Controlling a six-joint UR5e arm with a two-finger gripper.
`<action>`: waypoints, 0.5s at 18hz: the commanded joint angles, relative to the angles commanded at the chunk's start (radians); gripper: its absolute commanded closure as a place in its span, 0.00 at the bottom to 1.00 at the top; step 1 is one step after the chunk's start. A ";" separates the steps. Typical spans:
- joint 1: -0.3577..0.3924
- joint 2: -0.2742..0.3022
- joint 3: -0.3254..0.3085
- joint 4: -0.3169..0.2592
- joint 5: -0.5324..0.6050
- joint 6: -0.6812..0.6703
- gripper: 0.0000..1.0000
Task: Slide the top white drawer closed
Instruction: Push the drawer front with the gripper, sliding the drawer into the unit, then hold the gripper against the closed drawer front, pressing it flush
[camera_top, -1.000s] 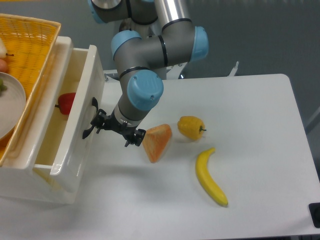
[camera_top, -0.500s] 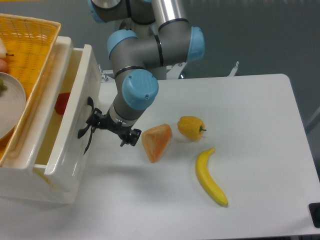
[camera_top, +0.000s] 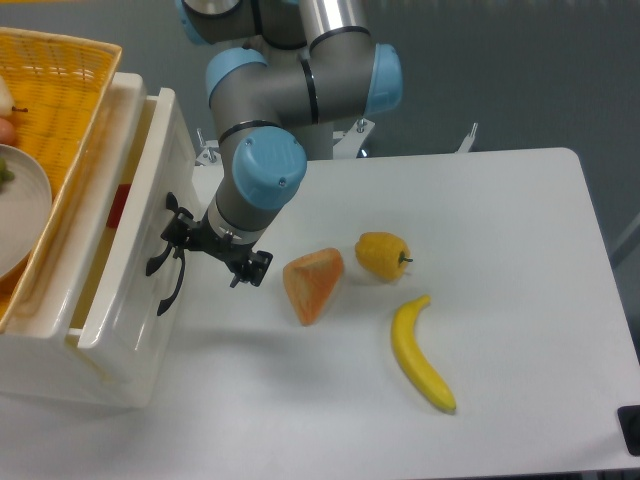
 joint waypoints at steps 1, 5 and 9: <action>0.000 0.000 0.002 0.000 -0.003 0.000 0.00; -0.003 0.000 0.002 0.000 -0.008 0.000 0.00; 0.000 0.000 0.005 0.000 -0.008 -0.002 0.00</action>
